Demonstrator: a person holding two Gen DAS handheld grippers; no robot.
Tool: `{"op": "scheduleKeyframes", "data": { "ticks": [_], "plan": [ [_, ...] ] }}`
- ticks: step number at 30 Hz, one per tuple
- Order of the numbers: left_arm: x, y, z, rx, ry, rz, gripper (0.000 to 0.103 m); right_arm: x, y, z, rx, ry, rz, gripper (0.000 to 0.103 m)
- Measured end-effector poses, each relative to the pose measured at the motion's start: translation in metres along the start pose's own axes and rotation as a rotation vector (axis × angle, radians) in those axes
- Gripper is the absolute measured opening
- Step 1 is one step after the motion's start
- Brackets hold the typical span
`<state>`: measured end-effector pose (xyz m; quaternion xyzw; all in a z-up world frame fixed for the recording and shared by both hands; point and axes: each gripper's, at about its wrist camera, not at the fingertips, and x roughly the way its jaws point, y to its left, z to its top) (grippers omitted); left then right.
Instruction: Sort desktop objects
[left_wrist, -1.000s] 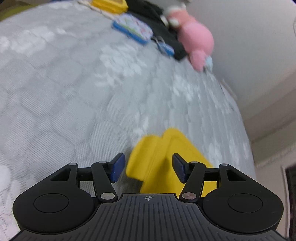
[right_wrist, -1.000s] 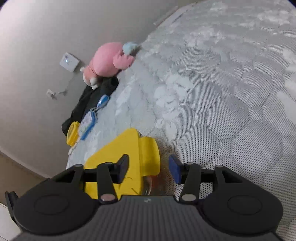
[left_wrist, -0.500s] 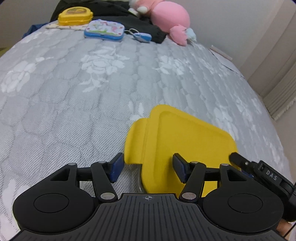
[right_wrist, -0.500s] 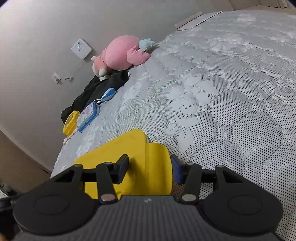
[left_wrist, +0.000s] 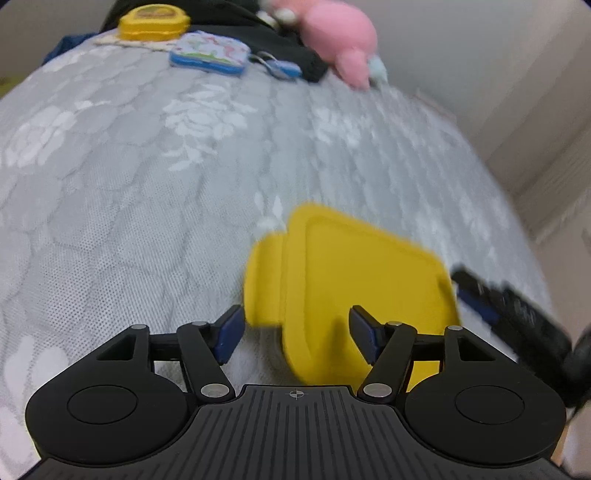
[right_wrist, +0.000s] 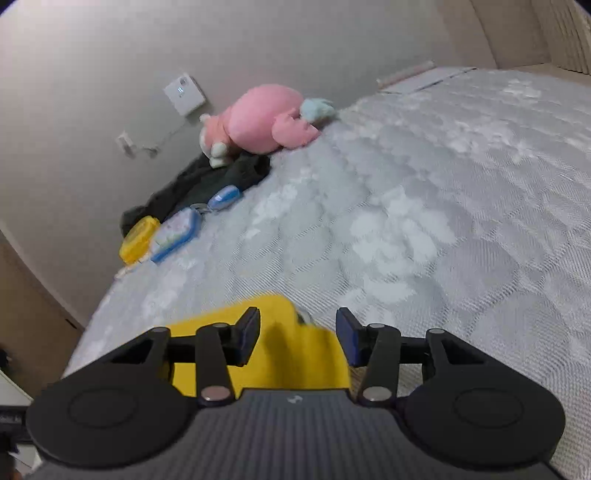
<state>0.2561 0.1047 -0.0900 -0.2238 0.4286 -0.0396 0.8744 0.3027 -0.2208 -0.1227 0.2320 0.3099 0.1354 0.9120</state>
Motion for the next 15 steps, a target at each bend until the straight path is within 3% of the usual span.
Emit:
{"op": "scheduleKeyframes", "data": {
  "ticks": [3, 6, 10, 11, 15],
  "plan": [
    [-0.001, 0.025, 0.011, -0.122, -0.040, -0.055, 0.069, -0.014, -0.004, -0.001, 0.048, -0.004, -0.012, 0.052],
    [0.012, 0.036, 0.012, -0.181, -0.036, -0.085, 0.068, -0.028, -0.008, -0.003, 0.099, -0.006, -0.030, 0.052],
    [0.040, 0.035, 0.013, -0.192, 0.005, -0.149, 0.066, -0.025, -0.014, -0.016, 0.199, 0.080, -0.035, 0.051],
    [0.045, 0.033, 0.013, -0.182, 0.007, -0.158, 0.066, -0.024, -0.012, -0.018, 0.179, 0.090, -0.052, 0.044],
    [0.055, 0.028, 0.011, -0.132, 0.021, -0.117, 0.079, -0.029, -0.001, -0.025, 0.112, 0.089, -0.101, 0.041]
  ]
}}
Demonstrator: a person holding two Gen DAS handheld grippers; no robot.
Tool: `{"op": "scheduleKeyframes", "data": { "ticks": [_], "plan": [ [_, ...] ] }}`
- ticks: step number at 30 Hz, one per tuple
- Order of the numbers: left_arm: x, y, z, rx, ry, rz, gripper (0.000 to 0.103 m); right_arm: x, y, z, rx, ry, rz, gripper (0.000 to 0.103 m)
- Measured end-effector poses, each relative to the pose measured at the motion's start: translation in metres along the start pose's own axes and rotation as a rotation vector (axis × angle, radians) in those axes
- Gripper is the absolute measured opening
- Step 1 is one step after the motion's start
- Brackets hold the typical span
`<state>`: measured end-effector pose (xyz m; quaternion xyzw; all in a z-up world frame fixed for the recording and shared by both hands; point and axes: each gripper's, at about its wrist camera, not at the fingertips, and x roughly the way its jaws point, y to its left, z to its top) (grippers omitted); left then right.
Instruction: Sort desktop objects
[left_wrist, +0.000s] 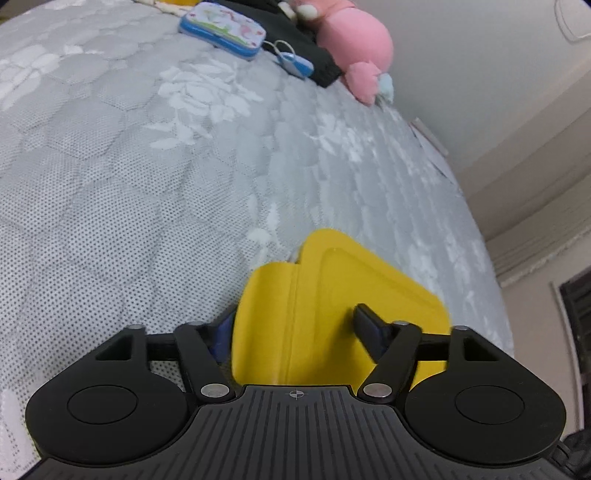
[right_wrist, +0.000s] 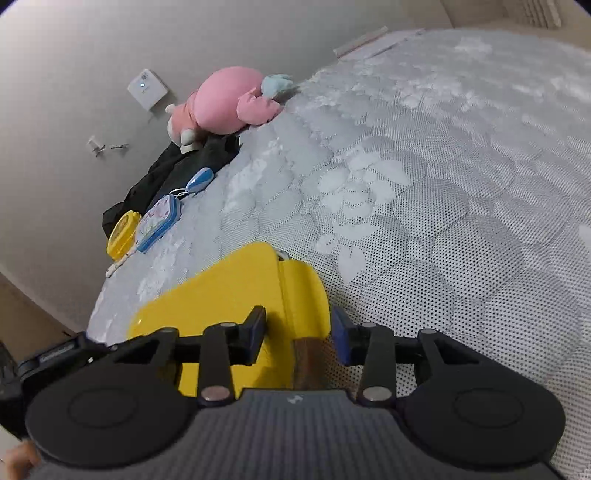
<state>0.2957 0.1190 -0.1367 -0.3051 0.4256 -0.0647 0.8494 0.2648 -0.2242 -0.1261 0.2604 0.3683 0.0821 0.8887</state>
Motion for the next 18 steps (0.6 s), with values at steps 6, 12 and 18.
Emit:
{"op": "scheduleKeyframes", "data": {
  "ticks": [6, 12, 18],
  "plan": [
    [0.009, -0.011, -0.007, 0.068, 0.044, -0.034, 0.083, 0.002, 0.002, -0.001, -0.053, -0.019, -0.004, 0.041],
    [-0.009, -0.008, 0.002, 0.042, 0.010, -0.043, 0.076, -0.005, 0.009, -0.004, -0.117, -0.062, -0.017, 0.036],
    [-0.049, 0.016, 0.022, -0.097, -0.075, -0.154, 0.074, -0.009, -0.007, 0.007, -0.016, -0.110, -0.001, 0.036]
  ]
}}
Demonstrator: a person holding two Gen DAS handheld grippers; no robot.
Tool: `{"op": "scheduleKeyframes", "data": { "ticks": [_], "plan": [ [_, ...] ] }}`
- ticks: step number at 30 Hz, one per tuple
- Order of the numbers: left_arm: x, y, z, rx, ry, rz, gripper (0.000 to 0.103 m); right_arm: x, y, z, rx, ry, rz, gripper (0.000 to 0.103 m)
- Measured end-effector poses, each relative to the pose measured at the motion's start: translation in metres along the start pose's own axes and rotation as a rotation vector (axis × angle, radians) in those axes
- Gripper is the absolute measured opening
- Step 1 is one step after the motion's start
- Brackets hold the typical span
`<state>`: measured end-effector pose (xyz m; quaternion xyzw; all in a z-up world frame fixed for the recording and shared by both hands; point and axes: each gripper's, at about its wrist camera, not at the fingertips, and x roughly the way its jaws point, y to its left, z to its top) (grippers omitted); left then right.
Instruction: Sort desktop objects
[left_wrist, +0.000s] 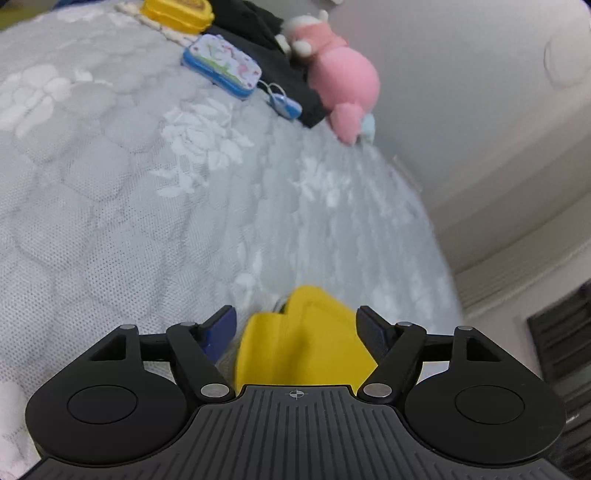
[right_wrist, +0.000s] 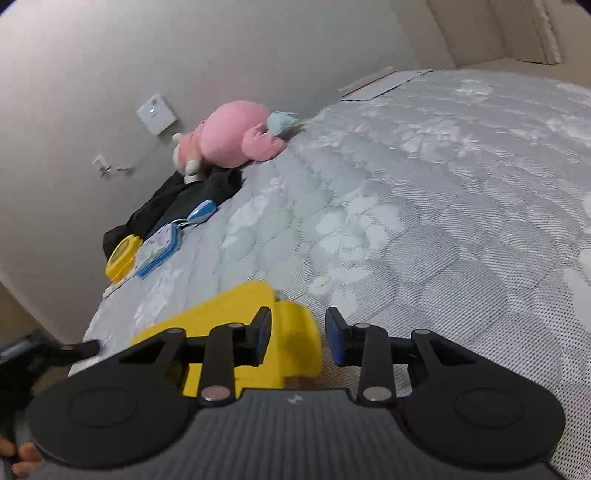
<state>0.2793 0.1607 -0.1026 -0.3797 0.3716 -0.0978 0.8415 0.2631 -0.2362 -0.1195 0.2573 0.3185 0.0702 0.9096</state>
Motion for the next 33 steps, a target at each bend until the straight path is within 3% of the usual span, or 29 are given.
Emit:
{"op": "scheduleKeyframes", "data": {
  "ticks": [3, 7, 8, 9, 16, 21, 24, 27, 29, 31, 33],
  "plan": [
    [0.007, 0.006, 0.001, -0.051, 0.056, -0.046, 0.067, 0.010, -0.012, -0.001, 0.087, 0.051, 0.024, 0.036],
    [0.021, 0.008, -0.004, -0.044, 0.094, -0.007, 0.063, 0.016, -0.024, -0.001, 0.182, 0.067, 0.072, 0.035],
    [0.022, 0.007, -0.004, -0.038, 0.095, -0.005, 0.063, 0.016, -0.025, 0.000, 0.194, 0.069, 0.086, 0.029],
    [0.023, 0.005, -0.004, -0.028, 0.094, -0.001, 0.063, 0.016, -0.026, 0.001, 0.200, 0.069, 0.092, 0.029],
    [0.027, -0.004, -0.011, 0.044, 0.085, 0.025, 0.064, 0.017, -0.019, 0.000, 0.120, 0.047, 0.057, 0.029],
    [0.016, 0.000, -0.009, 0.001, 0.055, -0.017, 0.063, 0.011, -0.011, -0.001, 0.047, 0.000, -0.009, 0.029],
    [-0.004, -0.005, -0.003, -0.039, 0.032, -0.162, 0.064, -0.002, -0.003, 0.002, 0.007, -0.077, 0.005, 0.029],
    [0.000, -0.019, -0.008, -0.016, 0.111, -0.291, 0.072, -0.009, 0.015, 0.002, -0.064, -0.079, 0.101, 0.029],
    [0.013, -0.025, -0.016, 0.006, 0.175, -0.272, 0.071, -0.006, 0.029, -0.003, -0.107, -0.036, 0.160, 0.029],
    [0.027, -0.025, -0.026, 0.035, 0.210, -0.192, 0.070, 0.001, 0.042, -0.012, -0.168, 0.019, 0.172, 0.029],
    [0.038, -0.020, -0.030, 0.026, 0.231, -0.175, 0.059, 0.009, 0.046, -0.019, -0.207, 0.053, 0.151, 0.028]
  ]
}}
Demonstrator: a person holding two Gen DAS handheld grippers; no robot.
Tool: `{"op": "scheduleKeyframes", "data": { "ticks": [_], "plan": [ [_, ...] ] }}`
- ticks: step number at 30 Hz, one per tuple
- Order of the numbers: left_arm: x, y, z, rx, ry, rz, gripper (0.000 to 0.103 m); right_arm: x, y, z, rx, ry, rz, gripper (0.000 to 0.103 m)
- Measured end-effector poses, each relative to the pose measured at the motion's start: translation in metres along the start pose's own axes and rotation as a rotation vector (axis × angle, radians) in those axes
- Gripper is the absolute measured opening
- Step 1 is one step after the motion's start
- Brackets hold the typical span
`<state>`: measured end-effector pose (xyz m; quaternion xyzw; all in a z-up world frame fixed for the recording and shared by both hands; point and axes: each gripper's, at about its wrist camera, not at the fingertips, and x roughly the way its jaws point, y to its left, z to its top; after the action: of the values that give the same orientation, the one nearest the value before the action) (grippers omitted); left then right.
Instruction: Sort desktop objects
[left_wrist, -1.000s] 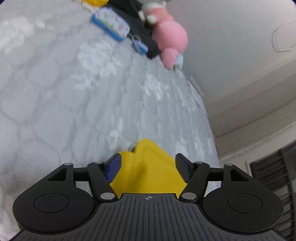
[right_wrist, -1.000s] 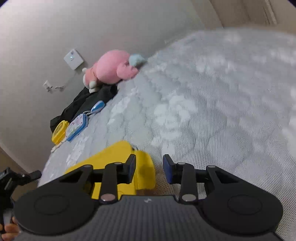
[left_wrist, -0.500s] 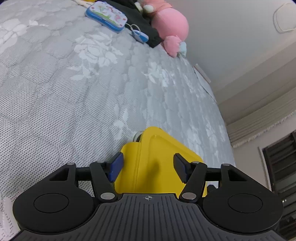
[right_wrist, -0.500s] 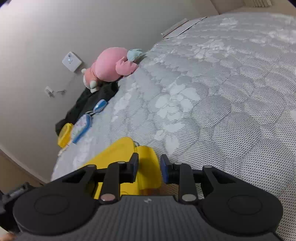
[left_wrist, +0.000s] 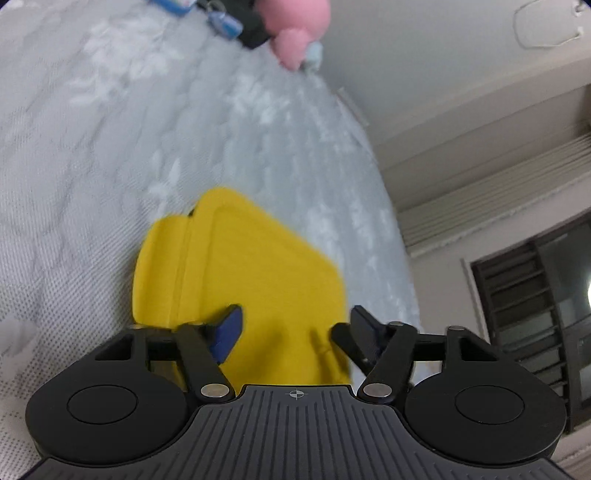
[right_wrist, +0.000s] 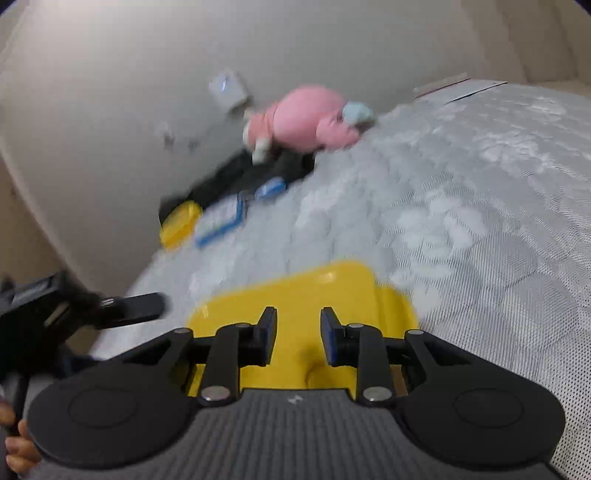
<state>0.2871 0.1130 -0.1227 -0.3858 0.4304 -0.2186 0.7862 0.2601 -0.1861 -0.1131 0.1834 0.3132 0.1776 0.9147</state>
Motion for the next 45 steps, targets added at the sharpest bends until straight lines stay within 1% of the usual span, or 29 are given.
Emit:
{"op": "scheduleKeyframes", "data": {
  "ticks": [1, 2, 4, 7, 8, 9, 10, 11, 12, 13, 15, 16, 18, 20, 22, 24, 25, 26, 30, 34, 36, 38, 40, 42, 44, 45],
  "plan": [
    [0.003, 0.004, 0.001, -0.021, 0.009, -0.014, 0.057, 0.003, 0.000, -0.002, -0.005, 0.010, -0.001, 0.019],
    [0.005, 0.005, 0.002, -0.027, 0.006, -0.012, 0.056, 0.005, -0.001, -0.003, -0.010, 0.020, -0.002, 0.014],
    [0.005, 0.005, 0.003, -0.024, 0.002, -0.009, 0.054, 0.008, -0.002, -0.002, -0.007, 0.033, -0.010, 0.008],
    [0.002, 0.007, 0.004, -0.032, -0.006, -0.013, 0.054, 0.006, -0.004, -0.005, 0.006, 0.031, -0.002, 0.006],
    [0.000, 0.008, 0.004, -0.042, -0.022, -0.017, 0.055, 0.005, -0.003, -0.005, 0.007, 0.028, -0.002, 0.007],
    [-0.007, 0.009, 0.006, -0.051, -0.047, -0.024, 0.058, 0.004, -0.002, -0.005, 0.008, 0.026, -0.004, 0.007],
    [-0.016, 0.009, 0.009, -0.056, -0.087, -0.035, 0.061, 0.003, 0.000, -0.005, 0.006, 0.026, -0.010, 0.007],
    [-0.026, 0.009, 0.012, -0.061, -0.126, -0.045, 0.064, 0.002, 0.003, -0.004, 0.002, 0.027, -0.016, 0.013],
    [-0.036, 0.009, 0.015, -0.069, -0.172, -0.048, 0.072, 0.002, 0.008, -0.003, -0.012, 0.025, -0.019, 0.014],
    [-0.046, 0.010, 0.018, -0.077, -0.211, -0.028, 0.075, 0.004, 0.015, -0.002, -0.037, 0.027, -0.014, 0.015],
    [-0.057, 0.011, 0.019, -0.076, -0.249, 0.038, 0.076, 0.012, 0.036, 0.000, -0.099, 0.041, 0.009, 0.015],
    [-0.059, 0.013, 0.019, -0.083, -0.255, 0.061, 0.075, 0.018, 0.048, -0.001, -0.127, 0.047, 0.021, 0.015],
    [-0.060, 0.022, 0.021, -0.131, -0.250, 0.100, 0.075, 0.032, 0.071, -0.006, -0.173, 0.046, 0.045, 0.015],
    [-0.062, 0.032, 0.023, -0.169, -0.250, 0.126, 0.075, 0.049, 0.090, -0.011, -0.208, 0.061, 0.059, 0.015],
    [-0.067, 0.037, 0.026, -0.182, -0.256, 0.167, 0.075, 0.059, 0.103, -0.018, -0.282, 0.065, 0.036, 0.015],
    [-0.071, 0.042, 0.026, -0.180, -0.269, 0.181, 0.075, 0.066, 0.115, -0.025, -0.373, 0.068, 0.002, 0.015],
    [-0.074, 0.043, 0.026, -0.181, -0.272, 0.177, 0.075, 0.067, 0.119, -0.027, -0.407, 0.070, -0.011, 0.014],
    [-0.076, 0.044, 0.026, -0.182, -0.275, 0.172, 0.076, 0.068, 0.120, -0.029, -0.417, 0.069, -0.017, 0.014],
    [-0.073, 0.043, 0.025, -0.170, -0.263, 0.170, 0.076, 0.067, 0.122, -0.036, -0.424, 0.044, -0.040, 0.014],
    [-0.070, 0.039, 0.022, -0.135, -0.273, 0.193, 0.076, 0.067, 0.124, -0.038, -0.435, 0.030, -0.055, 0.015],
    [-0.068, 0.034, 0.019, -0.109, -0.284, 0.212, 0.076, 0.065, 0.120, -0.032, -0.398, 0.051, -0.047, 0.015],
    [-0.069, 0.028, 0.012, -0.088, -0.290, 0.222, 0.076, 0.058, 0.112, -0.022, -0.323, 0.090, -0.040, 0.015],
    [-0.071, 0.022, 0.004, -0.072, -0.300, 0.241, 0.076, 0.040, 0.105, -0.017, -0.288, 0.089, -0.040, 0.016],
    [-0.071, 0.015, -0.004, -0.043, -0.298, 0.270, 0.076, 0.016, 0.098, -0.014, -0.283, 0.072, -0.050, 0.023],
    [-0.074, 0.008, -0.017, -0.007, -0.293, 0.291, 0.076, -0.010, 0.092, -0.015, -0.297, 0.053, -0.067, 0.035],
    [-0.074, 0.004, -0.024, 0.011, -0.285, 0.301, 0.076, -0.023, 0.087, -0.016, -0.292, 0.049, -0.073, 0.037]
  ]
}}
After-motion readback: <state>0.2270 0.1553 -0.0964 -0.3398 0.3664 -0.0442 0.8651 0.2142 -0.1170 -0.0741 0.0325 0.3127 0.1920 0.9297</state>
